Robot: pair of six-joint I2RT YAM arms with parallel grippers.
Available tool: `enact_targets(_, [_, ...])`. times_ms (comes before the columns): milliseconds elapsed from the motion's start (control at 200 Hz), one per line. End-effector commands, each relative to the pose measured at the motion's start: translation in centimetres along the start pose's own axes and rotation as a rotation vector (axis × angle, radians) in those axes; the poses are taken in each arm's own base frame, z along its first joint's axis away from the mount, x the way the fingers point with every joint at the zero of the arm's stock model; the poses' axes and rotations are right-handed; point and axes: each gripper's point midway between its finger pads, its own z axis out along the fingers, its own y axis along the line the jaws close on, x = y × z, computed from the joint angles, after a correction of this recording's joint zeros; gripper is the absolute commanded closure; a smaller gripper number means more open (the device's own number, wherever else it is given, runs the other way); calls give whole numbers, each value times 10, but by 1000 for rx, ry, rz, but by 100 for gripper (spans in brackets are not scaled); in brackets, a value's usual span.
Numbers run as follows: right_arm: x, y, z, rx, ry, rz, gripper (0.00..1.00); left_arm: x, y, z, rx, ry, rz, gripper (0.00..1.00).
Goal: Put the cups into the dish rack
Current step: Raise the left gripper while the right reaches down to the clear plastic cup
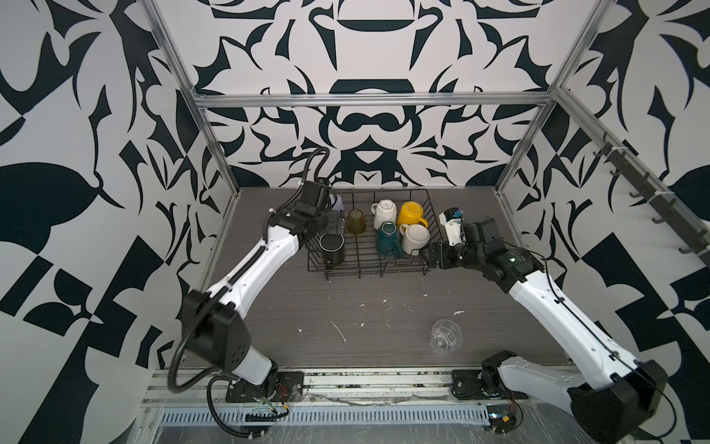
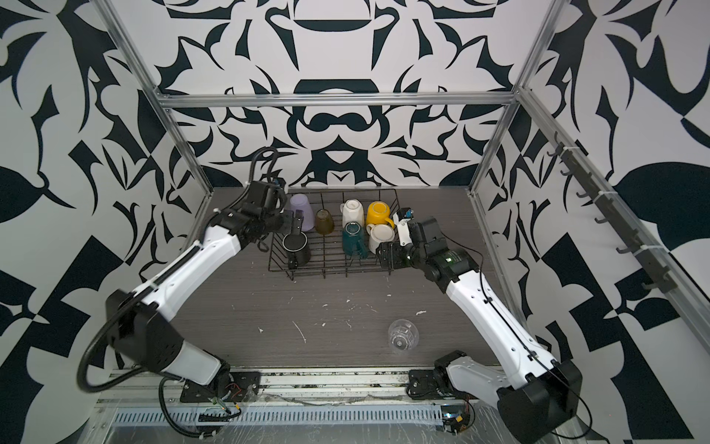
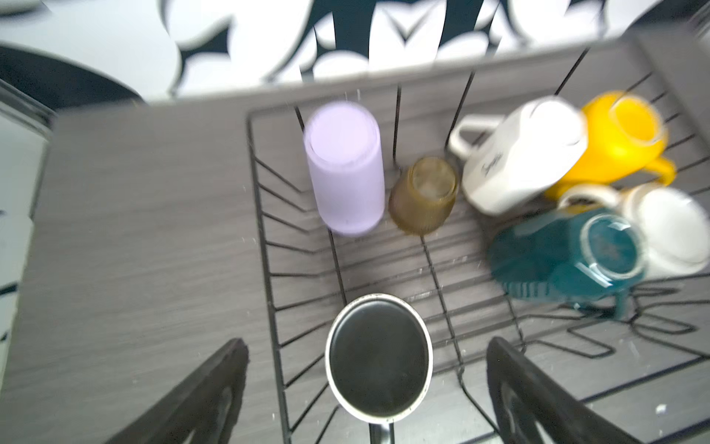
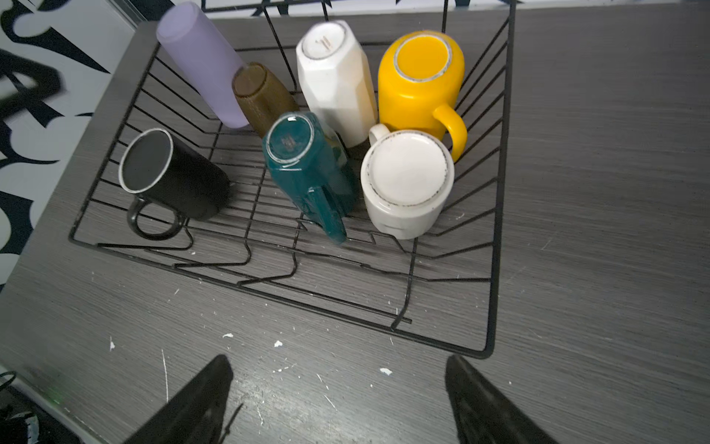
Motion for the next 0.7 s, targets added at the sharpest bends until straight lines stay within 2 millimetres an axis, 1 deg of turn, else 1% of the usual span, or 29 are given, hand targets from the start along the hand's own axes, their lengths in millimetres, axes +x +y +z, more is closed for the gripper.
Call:
enact_targets(0, [8, -7, -14, 70, 43, 2, 13, -32, -5, -16, 60, -247, -75, 1])
enact_targets(70, [26, -11, -18, 119, 103, -6, 16, -35, -9, -30, 113, -325, -87, 1])
enact_targets(100, [35, -11, -20, 140, 131, -13, 17, -34, -10, -30, 122, -339, -89, 1])
enact_targets(105, [36, -11, -20, 145, 134, -15, 17, -36, -9, -35, 127, -355, -92, 1])
enact_targets(115, [39, -12, -21, 158, 140, -16, 17, -38, -10, -40, 133, -368, -92, 1])
enact_targets(150, [50, -12, -24, 191, 166, -31, 18, -38, -8, -46, 135, -388, -97, 1])
enact_targets(185, [59, -11, -28, 217, 184, -40, 18, -39, -7, -51, 133, -397, -101, 1])
enact_targets(255, [80, -1, -33, 222, 223, -40, 20, -39, -6, -60, 139, -416, -103, 1])
enact_targets(320, [98, 5, -36, 222, 252, -20, 24, -42, -6, -72, 161, -474, -103, 1])
enact_targets(395, [117, 12, -40, 218, 285, -4, 27, -43, 0, -84, 153, -536, -116, 1])
enact_targets(405, [117, 9, -40, 241, 274, -3, 27, -43, 1, -86, 149, -540, -118, 1])
enact_targets(455, [127, 11, -42, 252, 286, -7, 27, -42, 5, -89, 129, -536, -121, 1])
enact_targets(565, [153, 14, -44, 259, 342, 3, 30, -38, 11, -87, 90, -498, -119, 1])
enact_targets(695, [179, 21, -44, 259, 392, 13, 31, -32, 9, -85, 103, -484, -125, 1])
